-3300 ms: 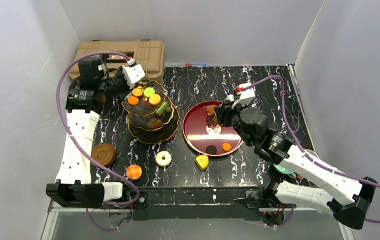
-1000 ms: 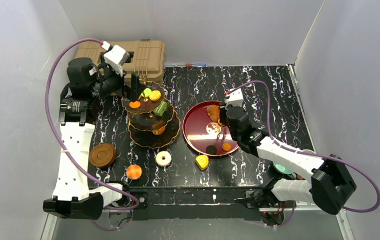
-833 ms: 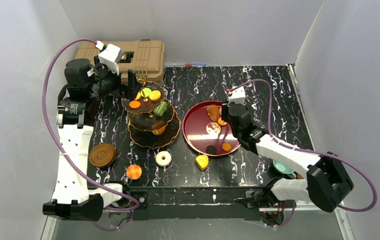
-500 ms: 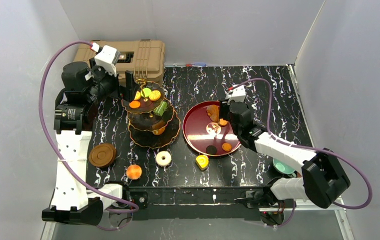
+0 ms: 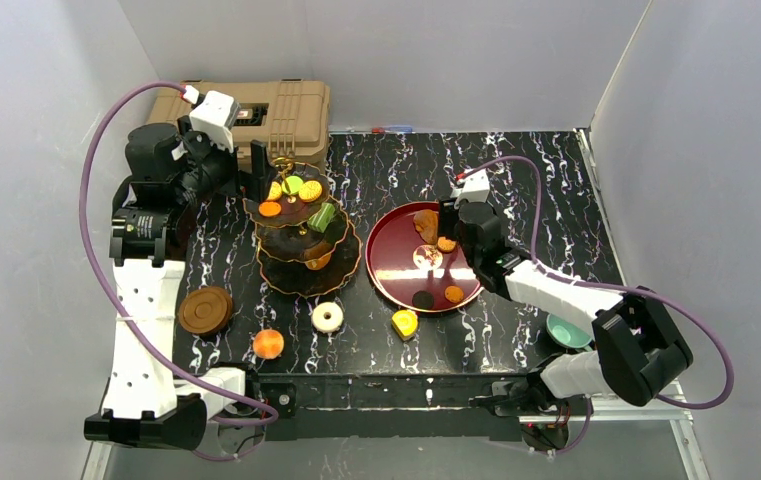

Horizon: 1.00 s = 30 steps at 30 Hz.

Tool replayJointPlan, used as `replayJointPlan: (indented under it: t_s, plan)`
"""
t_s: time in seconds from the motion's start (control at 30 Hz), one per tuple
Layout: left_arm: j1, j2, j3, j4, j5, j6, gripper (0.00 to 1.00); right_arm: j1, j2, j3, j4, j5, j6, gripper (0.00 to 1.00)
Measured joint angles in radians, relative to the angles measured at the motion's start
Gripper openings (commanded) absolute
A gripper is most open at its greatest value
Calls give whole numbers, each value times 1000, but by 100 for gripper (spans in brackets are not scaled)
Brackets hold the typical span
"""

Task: Serve the afternoon tea
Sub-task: Pick up the desert from the tray.

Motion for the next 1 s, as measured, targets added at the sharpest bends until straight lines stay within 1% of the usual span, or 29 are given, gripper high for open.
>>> replayJointPlan:
  t_s: [0.13,0.37,0.4,0.47,0.53,0.6,0.73,0.83,1.0]
  plan:
    - [0,6,4,-4,-21,-3,98,-1,0,0,6,-10,-6,53]
    - [0,20,29,-25,-60,-11,98,-6,0,-14,8,-28,-30,54]
    - [0,21,34,-30,-65,-11,98,-9,0,-14,8,-30,-29,53]
    - [0,21,46,-35,-74,-11,98,-14,0,-18,14,-36,-29,47]
    - [0,20,58,-38,-79,-11,98,-18,-5,-27,25,-46,-30,38]
    - [0,20,71,-41,-84,-11,98,-21,-12,-29,21,-58,-32,31]
    - [0,20,97,-57,-98,-11,98,-24,-32,-28,-10,-89,-52,24]
    - [0,21,114,-68,-110,-16,98,-25,-56,-4,-80,-125,-64,16]
    - [10,48,145,-90,-127,-40,98,-24,-122,71,-187,-194,-75,15]
